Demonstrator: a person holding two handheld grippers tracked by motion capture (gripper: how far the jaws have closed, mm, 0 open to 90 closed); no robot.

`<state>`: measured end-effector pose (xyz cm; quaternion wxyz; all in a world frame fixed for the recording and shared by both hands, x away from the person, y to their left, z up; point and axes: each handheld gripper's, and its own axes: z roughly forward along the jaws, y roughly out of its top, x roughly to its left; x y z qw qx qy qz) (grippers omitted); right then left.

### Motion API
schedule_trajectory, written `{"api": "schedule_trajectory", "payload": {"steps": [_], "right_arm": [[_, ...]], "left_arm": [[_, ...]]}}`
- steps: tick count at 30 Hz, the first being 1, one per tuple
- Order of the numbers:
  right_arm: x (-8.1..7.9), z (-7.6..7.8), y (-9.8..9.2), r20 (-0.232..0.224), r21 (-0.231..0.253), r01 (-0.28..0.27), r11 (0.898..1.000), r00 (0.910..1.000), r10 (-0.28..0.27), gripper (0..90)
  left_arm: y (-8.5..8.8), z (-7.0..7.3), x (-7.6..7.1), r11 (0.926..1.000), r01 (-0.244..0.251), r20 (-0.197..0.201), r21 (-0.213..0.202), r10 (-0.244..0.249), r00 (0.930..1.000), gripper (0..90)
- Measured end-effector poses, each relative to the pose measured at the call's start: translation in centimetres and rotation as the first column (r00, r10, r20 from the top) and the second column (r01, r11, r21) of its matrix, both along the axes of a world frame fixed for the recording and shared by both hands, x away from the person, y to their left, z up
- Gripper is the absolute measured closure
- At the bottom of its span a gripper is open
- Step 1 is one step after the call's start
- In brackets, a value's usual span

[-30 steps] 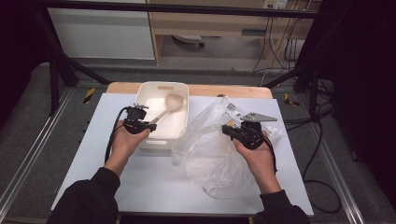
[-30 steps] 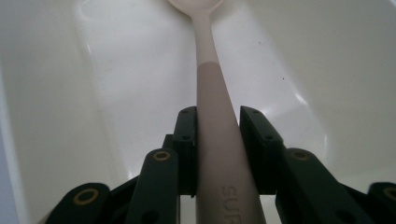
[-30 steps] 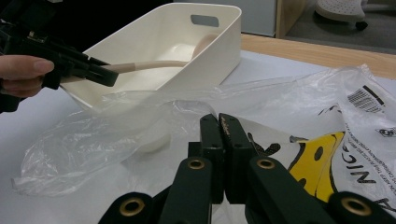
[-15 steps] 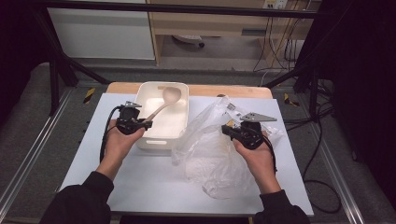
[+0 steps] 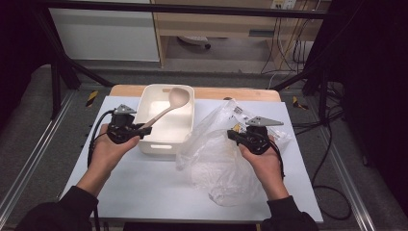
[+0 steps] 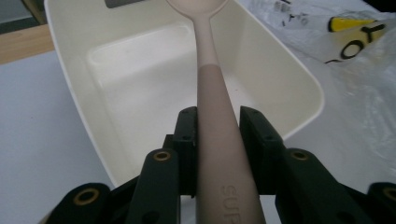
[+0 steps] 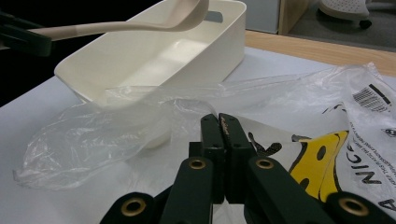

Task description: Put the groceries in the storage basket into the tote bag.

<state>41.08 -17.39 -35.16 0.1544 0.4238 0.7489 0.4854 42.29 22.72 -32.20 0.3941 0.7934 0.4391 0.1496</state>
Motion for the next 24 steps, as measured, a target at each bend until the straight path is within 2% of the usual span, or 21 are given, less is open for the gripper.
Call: {"api": "schedule_trajectory", "payload": {"steps": [4, 7, 10, 17, 24], "right_arm": [[0.0, -0.1, 0.2, -0.005, 0.000, -0.005, 1.000, 1.0000, 0.005, 90.0], [0.0, -0.2, 0.3, -0.002, -0.003, -0.008, 1.000, 1.0000, 0.008, 90.0], [0.1, -0.3, 0.4, -0.004, -0.004, -0.012, 1.000, 0.9999, 0.012, 90.0], [0.0, -0.4, 0.7, -0.012, -0.008, -0.015, 1.000, 0.9998, 0.015, 90.0], [0.1, -0.6, 0.6, -0.018, -0.003, -0.020, 1.000, 0.9996, 0.020, 90.0]], "left_arm": [[0.6, 1.1, -1.3, 0.9987, 0.039, 0.016, 0.031, -0.039, 0.9991, 68.6], [1.2, 1.8, -2.4, 0.9979, 0.061, 0.023, 0.021, -0.061, 0.9978, 68.6], [1.8, 2.1, -3.1, 0.9968, 0.073, 0.030, 0.034, -0.074, 0.9968, 68.6], [3.1, 2.6, -4.3, 0.9966, 0.081, 0.036, 0.014, -0.082, 0.9960, 68.6], [3.8, 3.6, -6.0, 0.9938, 0.111, 0.045, -0.005, -0.111, 0.9928, 68.6]]}}
